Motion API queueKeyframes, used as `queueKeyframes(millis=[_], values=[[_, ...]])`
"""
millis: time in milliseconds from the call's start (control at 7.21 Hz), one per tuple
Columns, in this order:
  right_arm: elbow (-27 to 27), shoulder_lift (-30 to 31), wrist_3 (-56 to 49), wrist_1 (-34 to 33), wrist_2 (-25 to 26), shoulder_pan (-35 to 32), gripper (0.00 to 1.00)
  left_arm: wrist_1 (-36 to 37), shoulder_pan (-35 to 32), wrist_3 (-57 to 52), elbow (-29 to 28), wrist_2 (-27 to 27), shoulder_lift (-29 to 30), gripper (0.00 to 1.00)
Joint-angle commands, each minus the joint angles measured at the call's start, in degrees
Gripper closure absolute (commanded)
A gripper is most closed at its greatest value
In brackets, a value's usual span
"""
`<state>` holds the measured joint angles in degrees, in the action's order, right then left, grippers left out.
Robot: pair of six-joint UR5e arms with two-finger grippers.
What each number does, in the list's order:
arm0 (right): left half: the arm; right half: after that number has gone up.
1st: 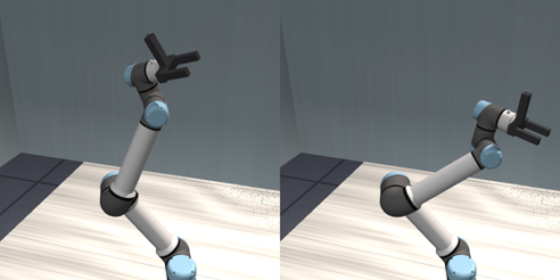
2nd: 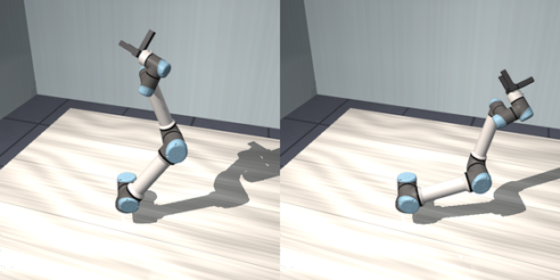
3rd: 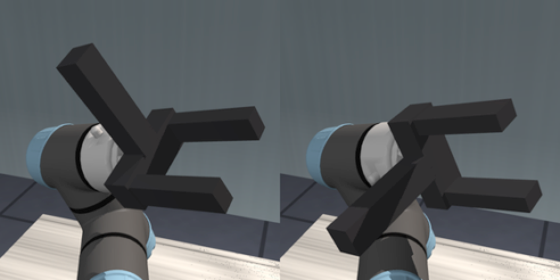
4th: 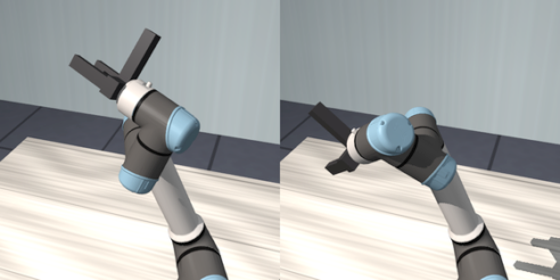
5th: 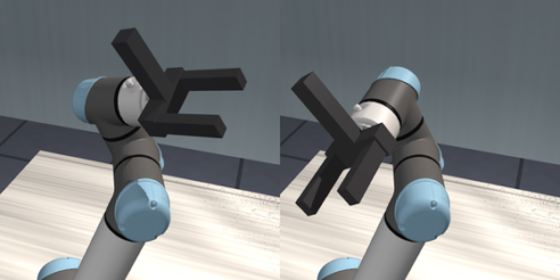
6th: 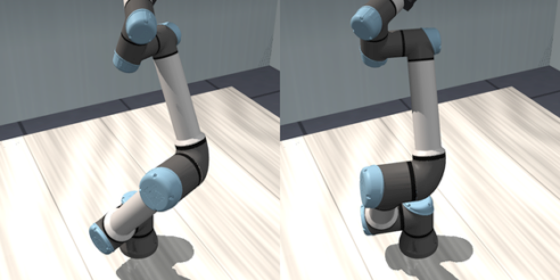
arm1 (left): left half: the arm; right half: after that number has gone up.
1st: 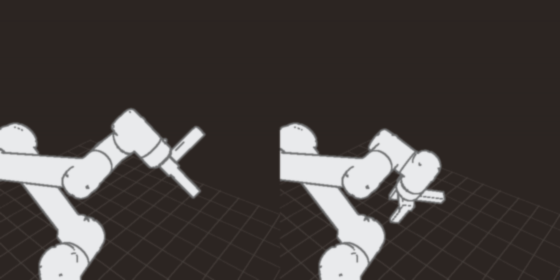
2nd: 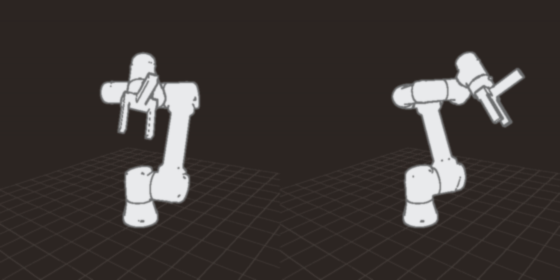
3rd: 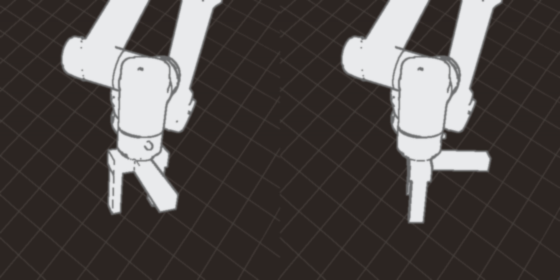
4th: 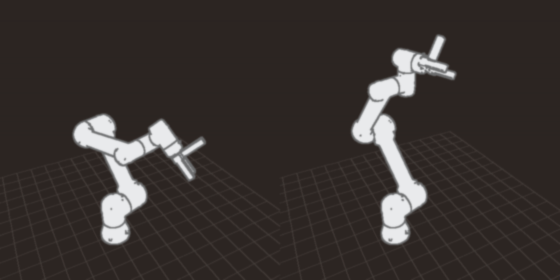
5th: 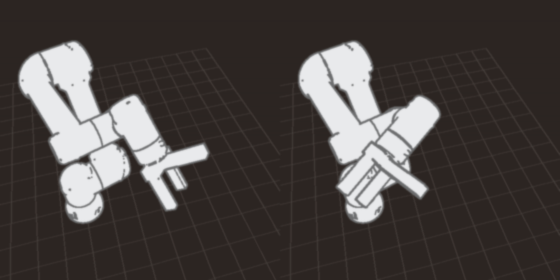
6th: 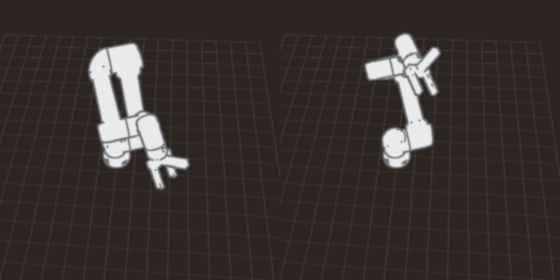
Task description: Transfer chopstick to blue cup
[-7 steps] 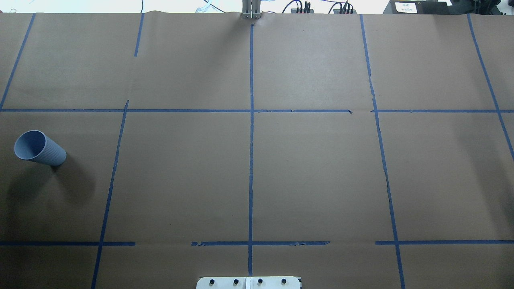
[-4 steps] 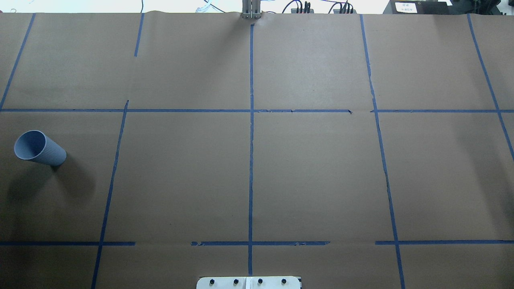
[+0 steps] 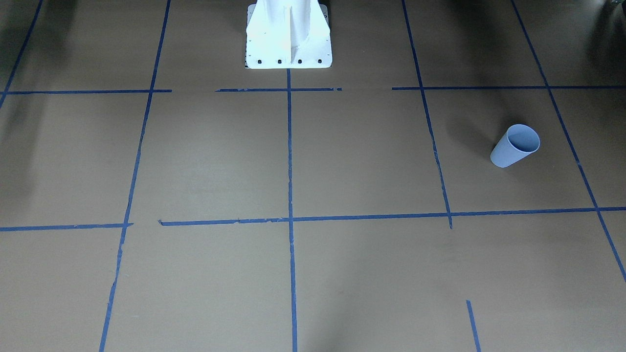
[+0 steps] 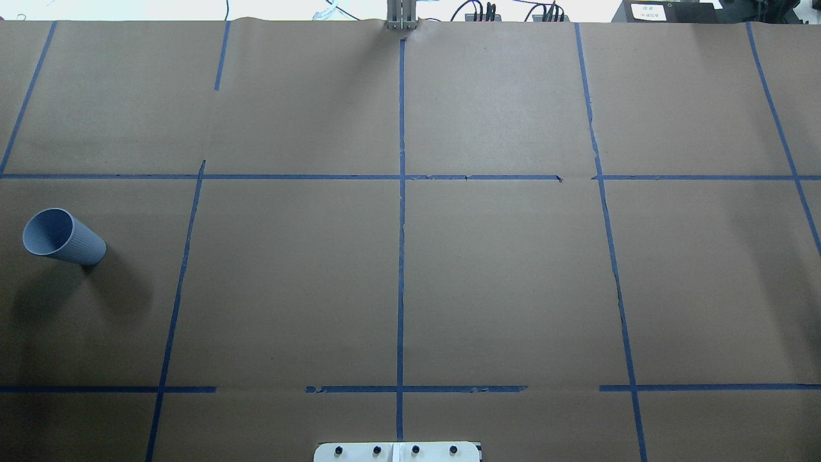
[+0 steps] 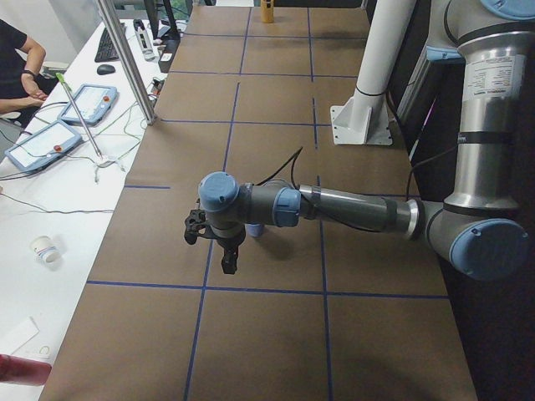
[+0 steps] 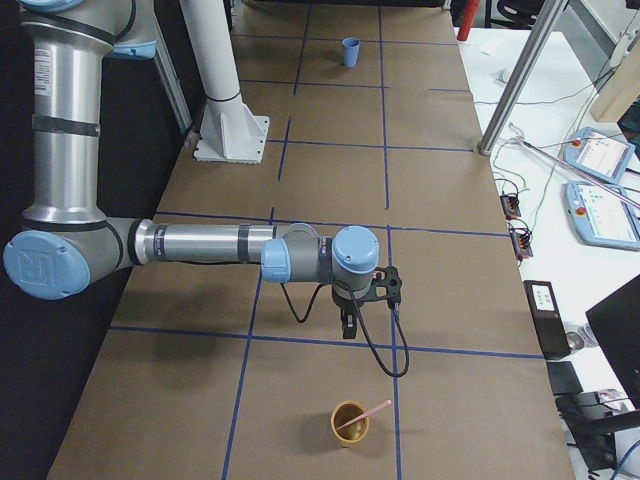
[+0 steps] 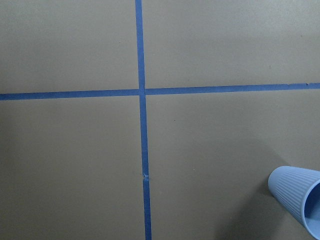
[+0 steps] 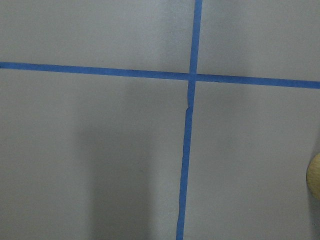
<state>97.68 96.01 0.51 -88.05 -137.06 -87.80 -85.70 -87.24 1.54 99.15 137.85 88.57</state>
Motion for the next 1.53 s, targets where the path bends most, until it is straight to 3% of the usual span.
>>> queueKeyframes(millis=[0,139,416,832,971,1109,1248,1387], values=[[0.3,-0.2,-0.2,0.1,-0.1,0.1,0.00,-0.3,0.2,0.1,0.5,0.5,0.0,0.00],[0.2,-0.2,-0.3,0.1,-0.1,0.1,0.00,-0.3,0.8,0.4,0.5,2.7,0.0,0.00],[0.3,-0.2,-0.3,0.1,-0.1,0.1,0.00,-0.9,8.9,6.1,0.8,3.9,0.3,0.00],[0.0,0.0,-0.3,0.0,-0.1,0.1,0.00,-12.6,19.4,24.1,0.4,2.4,0.3,0.00],[0.1,-0.1,-0.2,0.0,-0.1,0.2,0.00,-15.3,24.0,27.6,-0.1,-1.1,0.3,0.00],[0.1,-0.1,-0.2,0.0,-0.1,0.2,0.00,-15.6,24.3,28.0,-1.1,-2.3,0.5,0.00],[0.1,-0.1,-0.2,0.0,-0.2,0.2,0.00,-16.6,24.7,28.1,-2.3,-2.3,0.6,0.07],[0.1,-0.1,-0.2,0.0,-0.2,0.2,0.00,-16.9,25.2,28.1,-2.4,-2.2,0.6,0.43]])
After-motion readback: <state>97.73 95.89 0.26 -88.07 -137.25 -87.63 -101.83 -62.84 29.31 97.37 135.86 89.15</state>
